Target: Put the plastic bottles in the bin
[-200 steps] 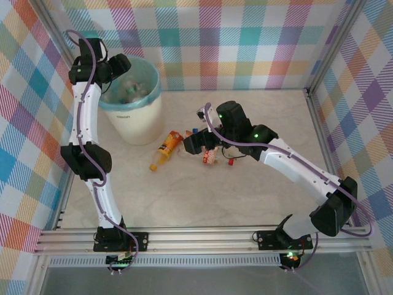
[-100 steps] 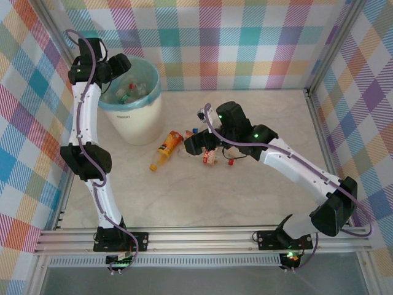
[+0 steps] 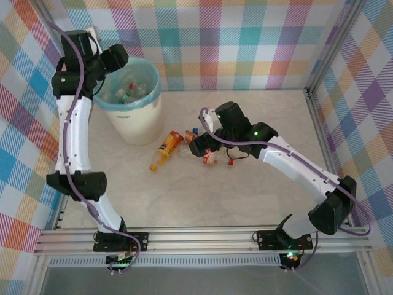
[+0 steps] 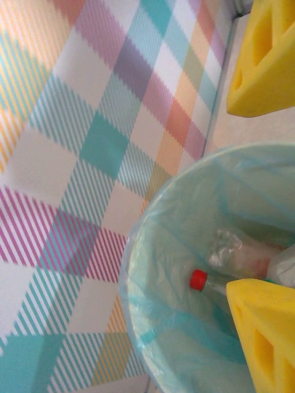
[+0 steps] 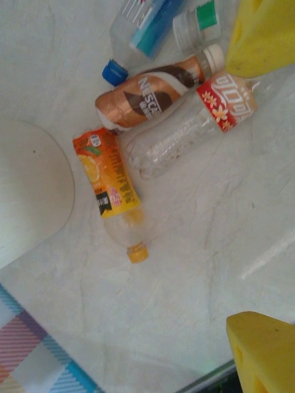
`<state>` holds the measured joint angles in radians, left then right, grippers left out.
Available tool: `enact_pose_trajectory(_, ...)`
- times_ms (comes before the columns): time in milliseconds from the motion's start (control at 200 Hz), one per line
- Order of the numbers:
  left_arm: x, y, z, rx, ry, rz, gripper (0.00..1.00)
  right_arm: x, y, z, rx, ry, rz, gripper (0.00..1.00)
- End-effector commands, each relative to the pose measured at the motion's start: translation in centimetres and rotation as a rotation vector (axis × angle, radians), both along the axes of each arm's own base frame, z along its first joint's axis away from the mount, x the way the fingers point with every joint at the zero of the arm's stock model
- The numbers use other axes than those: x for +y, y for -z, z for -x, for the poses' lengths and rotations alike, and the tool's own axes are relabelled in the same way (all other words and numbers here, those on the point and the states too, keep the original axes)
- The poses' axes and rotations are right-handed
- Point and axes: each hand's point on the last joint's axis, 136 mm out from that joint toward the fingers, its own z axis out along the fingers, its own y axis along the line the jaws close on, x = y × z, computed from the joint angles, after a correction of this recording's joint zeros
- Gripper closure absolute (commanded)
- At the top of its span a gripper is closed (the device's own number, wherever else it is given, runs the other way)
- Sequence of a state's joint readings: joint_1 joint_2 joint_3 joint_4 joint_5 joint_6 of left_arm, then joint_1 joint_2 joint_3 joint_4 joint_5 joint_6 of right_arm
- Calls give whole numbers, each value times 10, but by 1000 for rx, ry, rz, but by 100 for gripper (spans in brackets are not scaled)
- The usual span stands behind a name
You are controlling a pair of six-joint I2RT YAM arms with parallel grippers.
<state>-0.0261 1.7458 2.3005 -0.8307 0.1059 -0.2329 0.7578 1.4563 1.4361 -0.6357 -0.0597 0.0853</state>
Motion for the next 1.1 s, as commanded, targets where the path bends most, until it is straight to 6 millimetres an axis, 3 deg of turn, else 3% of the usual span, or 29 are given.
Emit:
enact_pose_trajectory(0, -21, -12, 18, -51, 51, -91, 30, -14, 12, -12, -19, 12, 102, 3)
enact_pose_trajectory(190, -74, -7, 48, -77, 188, -196, 30, -36, 42, -31, 20, 68, 195, 3)
enact_pose_trajectory(365, -122, 13, 74, -79, 329, -292, 29, -52, 62, -43, 65, 119, 240, 3)
enact_pose_trajectory(690, -210, 79, 129, -41, 753, -442, 28, -62, 85, -48, 158, 174, 236, 3)
enact_pose_trajectory(835, -230, 117, 146, 15, 880, -464, 27, -57, 90, -45, 196, 175, 207, 3)
enact_pose_trajectory(1095, -233, 155, 154, 96, 892, -433, 27, -43, 98, -36, 306, 203, 104, 6)
